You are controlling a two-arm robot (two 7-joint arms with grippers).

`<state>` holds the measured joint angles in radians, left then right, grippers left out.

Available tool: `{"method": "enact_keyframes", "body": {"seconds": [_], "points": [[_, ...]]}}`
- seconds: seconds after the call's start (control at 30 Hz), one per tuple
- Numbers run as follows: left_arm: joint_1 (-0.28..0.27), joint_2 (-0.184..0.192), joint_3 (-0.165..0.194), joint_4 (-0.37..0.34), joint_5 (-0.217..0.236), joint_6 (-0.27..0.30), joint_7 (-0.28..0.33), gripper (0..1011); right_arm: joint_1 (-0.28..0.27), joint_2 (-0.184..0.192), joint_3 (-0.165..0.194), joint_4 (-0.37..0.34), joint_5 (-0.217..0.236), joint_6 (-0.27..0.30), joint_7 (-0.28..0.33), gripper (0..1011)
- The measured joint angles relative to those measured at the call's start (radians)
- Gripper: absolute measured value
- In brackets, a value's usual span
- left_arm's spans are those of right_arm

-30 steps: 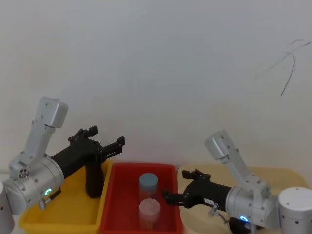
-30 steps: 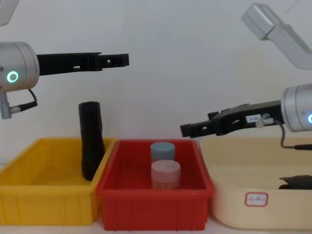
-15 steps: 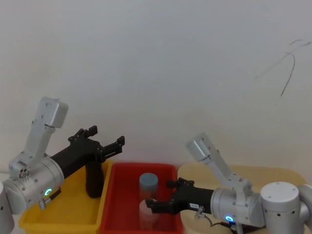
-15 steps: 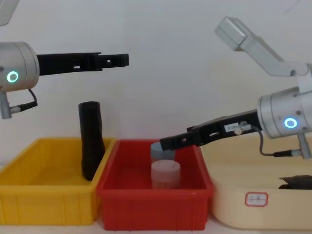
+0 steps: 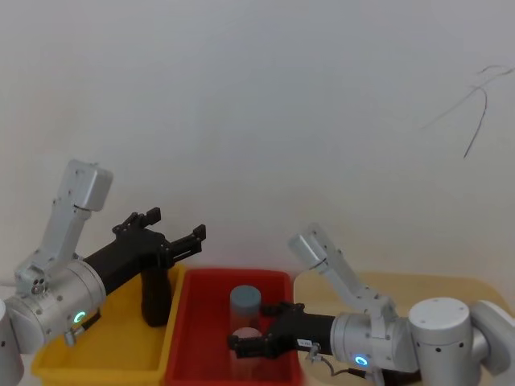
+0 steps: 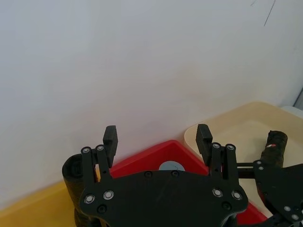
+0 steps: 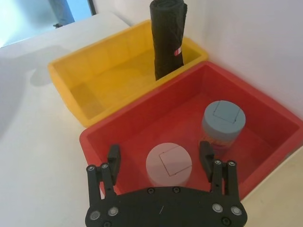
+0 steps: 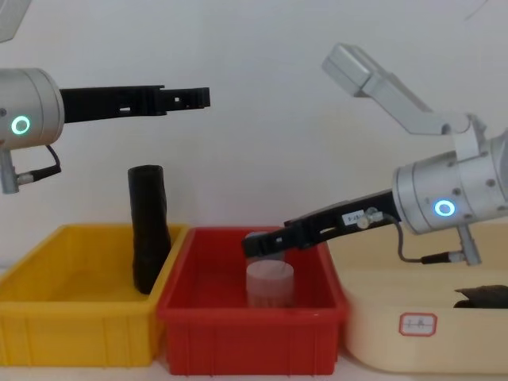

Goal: Pick up the garbage bag with the one hand and transfer it to the other hand.

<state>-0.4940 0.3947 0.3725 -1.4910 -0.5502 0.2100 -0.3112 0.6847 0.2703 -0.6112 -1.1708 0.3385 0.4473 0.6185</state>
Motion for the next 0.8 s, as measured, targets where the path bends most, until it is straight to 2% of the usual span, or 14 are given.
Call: {"method": "enact_keyframes", "body": {"seconds": [0.8], "points": [[0.0,0.0,0.0,0.0,0.0,0.0,0.0,1001,0.076,-0.05,-0.068,0.187,-0.041,-0.067,0.025,1001]]}}
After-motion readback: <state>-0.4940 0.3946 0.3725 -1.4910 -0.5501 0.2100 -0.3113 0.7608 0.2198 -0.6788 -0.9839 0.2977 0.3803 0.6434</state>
